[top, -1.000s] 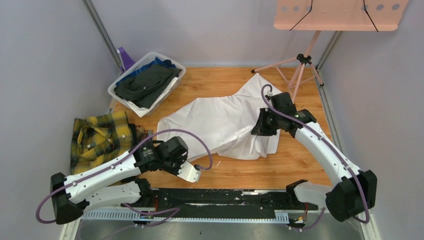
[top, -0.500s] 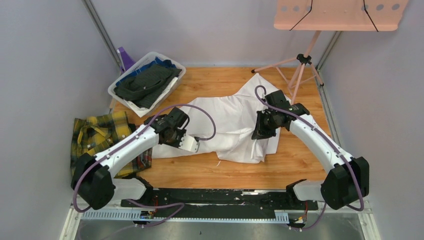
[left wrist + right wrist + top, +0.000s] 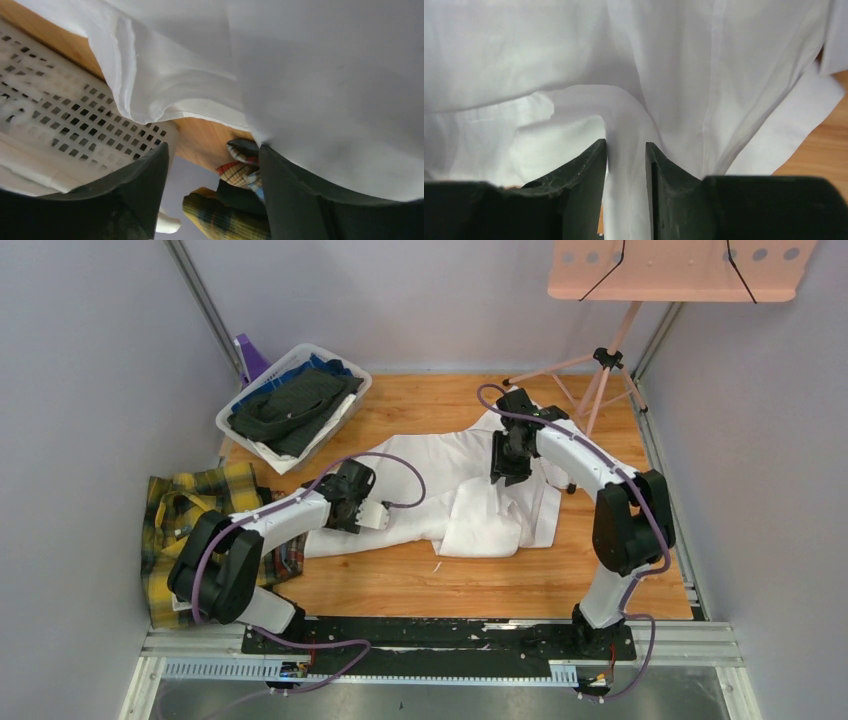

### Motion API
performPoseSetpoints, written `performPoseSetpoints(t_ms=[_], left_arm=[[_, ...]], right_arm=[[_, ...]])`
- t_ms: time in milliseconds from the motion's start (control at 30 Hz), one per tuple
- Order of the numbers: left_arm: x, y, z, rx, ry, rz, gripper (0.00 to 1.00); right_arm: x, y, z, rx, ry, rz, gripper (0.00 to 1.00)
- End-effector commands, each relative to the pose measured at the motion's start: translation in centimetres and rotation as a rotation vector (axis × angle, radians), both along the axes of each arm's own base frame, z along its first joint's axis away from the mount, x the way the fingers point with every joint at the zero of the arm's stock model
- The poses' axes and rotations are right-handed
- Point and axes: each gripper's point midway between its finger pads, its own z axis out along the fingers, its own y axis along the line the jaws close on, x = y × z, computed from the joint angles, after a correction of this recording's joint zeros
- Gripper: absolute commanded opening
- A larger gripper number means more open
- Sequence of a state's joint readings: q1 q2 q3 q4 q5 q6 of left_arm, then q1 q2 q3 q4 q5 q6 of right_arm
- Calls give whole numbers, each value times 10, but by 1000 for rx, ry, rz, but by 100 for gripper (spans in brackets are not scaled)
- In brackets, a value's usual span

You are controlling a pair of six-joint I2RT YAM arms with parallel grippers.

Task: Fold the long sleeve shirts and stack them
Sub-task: Flatten out the shirt at the center of the board.

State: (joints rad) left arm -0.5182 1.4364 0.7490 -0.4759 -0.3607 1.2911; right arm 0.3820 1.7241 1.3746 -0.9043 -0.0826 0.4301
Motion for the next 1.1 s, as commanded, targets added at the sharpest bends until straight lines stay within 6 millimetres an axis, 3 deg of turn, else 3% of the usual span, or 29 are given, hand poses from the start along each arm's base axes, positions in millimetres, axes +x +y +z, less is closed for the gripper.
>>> performPoseSetpoints(t_ms=[0,33,100,167,267,333,400,467,533,700,867,1067], left_arm=[[22,7,34,-89,-145,143,89],[16,3,38,-144,-126,172,97],[-19,-3,39,-229,3,174,99],[-38,-11,44,-318,44,153,100],[-54,-11,47,-362,32,107,100],[-59,-4,43,-344,28,106,100],[-66,0,40,-344,51,119,100],[-73,1,39,-357,84,126,100],[-78,1,40,-377,105,135,100],[-80,10,31,-428,119,182,100],[-78,22,9,-433,93,201,100],[-77,20,11,-455,19,135,100]], right_arm=[[33,-9,27,-202,-158,-56,46],[30,-11,36,-235,-190,-61,54],[18,-18,53,-293,-239,-88,67],[0,-22,71,-331,-291,-106,73],[-42,4,83,-276,-316,-59,78],[-76,38,69,-220,-284,26,80],[-109,69,43,-210,-212,104,80],[-124,82,16,-246,-151,103,80],[-126,96,-4,-251,-122,96,80],[-121,123,-19,-185,-121,63,79],[-120,124,-41,-209,-90,-22,71],[-123,120,-66,-262,-40,-68,62]])
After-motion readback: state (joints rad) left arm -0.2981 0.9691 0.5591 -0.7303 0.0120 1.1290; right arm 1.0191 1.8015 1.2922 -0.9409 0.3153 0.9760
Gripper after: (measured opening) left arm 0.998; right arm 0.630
